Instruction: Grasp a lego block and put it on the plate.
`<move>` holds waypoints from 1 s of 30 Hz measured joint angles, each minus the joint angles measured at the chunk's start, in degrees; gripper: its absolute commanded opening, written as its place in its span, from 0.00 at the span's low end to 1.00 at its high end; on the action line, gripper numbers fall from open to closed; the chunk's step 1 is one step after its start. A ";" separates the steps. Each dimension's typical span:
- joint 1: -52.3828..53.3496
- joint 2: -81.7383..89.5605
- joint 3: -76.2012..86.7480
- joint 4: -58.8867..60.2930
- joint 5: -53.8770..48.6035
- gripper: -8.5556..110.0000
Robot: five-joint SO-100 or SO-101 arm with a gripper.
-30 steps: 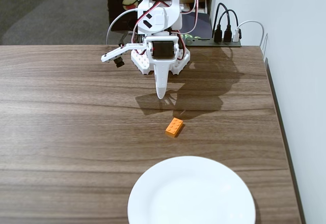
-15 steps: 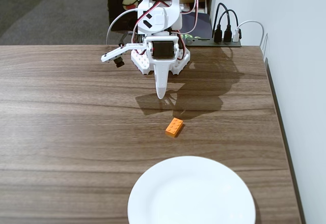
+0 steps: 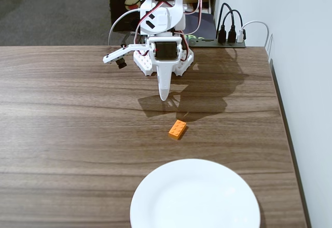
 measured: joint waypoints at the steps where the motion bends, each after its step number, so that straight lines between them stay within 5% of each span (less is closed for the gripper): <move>1: 0.00 0.00 0.00 0.00 0.00 0.08; 30: -1.85 0.00 0.00 0.00 -0.79 0.08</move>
